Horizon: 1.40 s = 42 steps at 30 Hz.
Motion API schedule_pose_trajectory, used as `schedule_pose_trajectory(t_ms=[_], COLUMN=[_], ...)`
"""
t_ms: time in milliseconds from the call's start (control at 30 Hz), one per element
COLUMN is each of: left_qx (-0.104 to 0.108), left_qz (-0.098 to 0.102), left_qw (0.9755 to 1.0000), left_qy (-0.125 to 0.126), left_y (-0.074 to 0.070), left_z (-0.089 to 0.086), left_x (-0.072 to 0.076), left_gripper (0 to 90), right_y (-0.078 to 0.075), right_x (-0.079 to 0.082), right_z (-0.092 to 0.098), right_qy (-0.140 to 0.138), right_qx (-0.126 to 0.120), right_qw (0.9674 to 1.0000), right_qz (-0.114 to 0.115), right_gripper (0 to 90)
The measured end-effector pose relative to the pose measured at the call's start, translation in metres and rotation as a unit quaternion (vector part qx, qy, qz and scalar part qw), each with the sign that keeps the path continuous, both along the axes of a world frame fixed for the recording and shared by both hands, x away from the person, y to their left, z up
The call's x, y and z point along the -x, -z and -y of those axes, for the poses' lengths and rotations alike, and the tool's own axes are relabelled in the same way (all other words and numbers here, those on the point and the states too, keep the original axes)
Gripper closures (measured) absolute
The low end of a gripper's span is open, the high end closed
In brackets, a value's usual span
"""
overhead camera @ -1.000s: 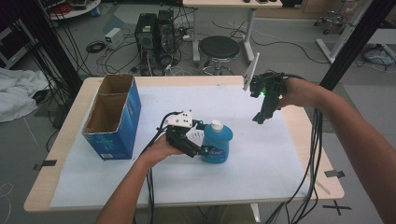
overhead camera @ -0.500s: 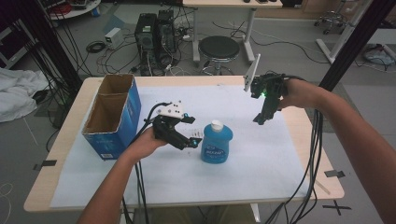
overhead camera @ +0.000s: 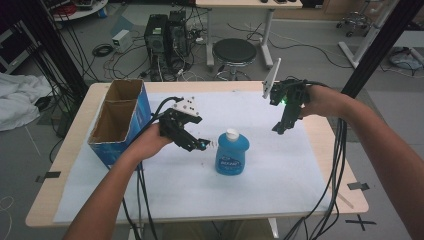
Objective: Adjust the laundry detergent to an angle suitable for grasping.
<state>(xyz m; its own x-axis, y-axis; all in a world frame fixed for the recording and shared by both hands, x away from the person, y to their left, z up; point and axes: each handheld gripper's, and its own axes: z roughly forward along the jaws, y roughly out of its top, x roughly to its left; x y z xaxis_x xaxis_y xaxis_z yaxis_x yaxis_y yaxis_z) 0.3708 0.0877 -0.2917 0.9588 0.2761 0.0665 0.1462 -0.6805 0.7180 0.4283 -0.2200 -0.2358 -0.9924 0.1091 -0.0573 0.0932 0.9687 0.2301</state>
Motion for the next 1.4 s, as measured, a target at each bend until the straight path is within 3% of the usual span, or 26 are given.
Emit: schedule_pose_trajectory(t_ms=[67, 100, 133, 200, 333, 400, 467, 533, 633, 867, 1100, 1400], left_qx=[-0.031, -0.044, -0.056, -0.082, -0.123, -0.148, -0.158, -0.164, -0.157, -0.148, -0.178, -0.183], left_qz=[0.004, 0.003, 0.007, 0.013, 0.001, -0.007, -0.016, -0.019, -0.020, -0.043, -0.023, -0.014], left_qw=[0.9994, 0.9989, 0.9982, 0.9963, 0.9922, 0.9890, 0.9872, 0.9859, 0.9867, 0.9880, 0.9838, 0.9824], left_qy=[0.013, 0.016, 0.020, 0.025, 0.020, 0.004, -0.020, -0.028, -0.034, -0.016, 0.000, 0.035], left_y=[-0.004, -0.005, -0.007, -0.010, -0.017, -0.021, -0.023, -0.027, -0.035, -0.052, -0.066, -0.072], left_z=[0.002, 0.003, 0.002, 0.003, 0.002, 0.001, 0.000, -0.002, -0.004, -0.002, 0.009, 0.024], left_x=[-0.001, -0.001, -0.001, -0.003, -0.008, -0.013, -0.019, -0.025, -0.033, -0.050, -0.071, -0.091], left_gripper=[16.2, 6.1, 2.1, 2.0, 2.0, 2.1, 2.1, 2.1, 2.1, 2.1, 2.1, 2.1], right_y=[0.000, -0.001, -0.001, -0.001, 0.001, 0.002, 0.002, 0.001, 0.001, 0.001, 0.001, 0.002], right_x=[0.000, 0.000, 0.000, 0.001, 0.001, 0.001, 0.001, 0.001, 0.000, -0.001, -0.003, -0.005], right_z=[0.000, 0.000, 0.001, 0.001, 0.001, 0.002, 0.002, 0.002, 0.003, 0.004, 0.003, 0.001], right_qy=[0.002, 0.000, 0.000, 0.001, -0.001, 0.000, 0.000, 0.002, 0.001, 0.003, 0.001, 0.002], right_qx=[-0.001, -0.001, -0.002, -0.004, -0.003, -0.006, -0.005, -0.006, -0.009, -0.013, -0.016, -0.017], right_qw=[1.0000, 1.0000, 1.0000, 1.0000, 1.0000, 1.0000, 1.0000, 1.0000, 1.0000, 0.9999, 0.9999, 0.9998], right_qz=[0.001, 0.001, 0.002, 0.002, 0.001, 0.001, 0.001, 0.000, 0.001, 0.000, 0.000, -0.004], right_gripper=[2.7, 2.7, 2.7, 2.7, 2.7, 2.7, 2.7, 2.7, 2.7, 2.7, 2.7, 2.7])
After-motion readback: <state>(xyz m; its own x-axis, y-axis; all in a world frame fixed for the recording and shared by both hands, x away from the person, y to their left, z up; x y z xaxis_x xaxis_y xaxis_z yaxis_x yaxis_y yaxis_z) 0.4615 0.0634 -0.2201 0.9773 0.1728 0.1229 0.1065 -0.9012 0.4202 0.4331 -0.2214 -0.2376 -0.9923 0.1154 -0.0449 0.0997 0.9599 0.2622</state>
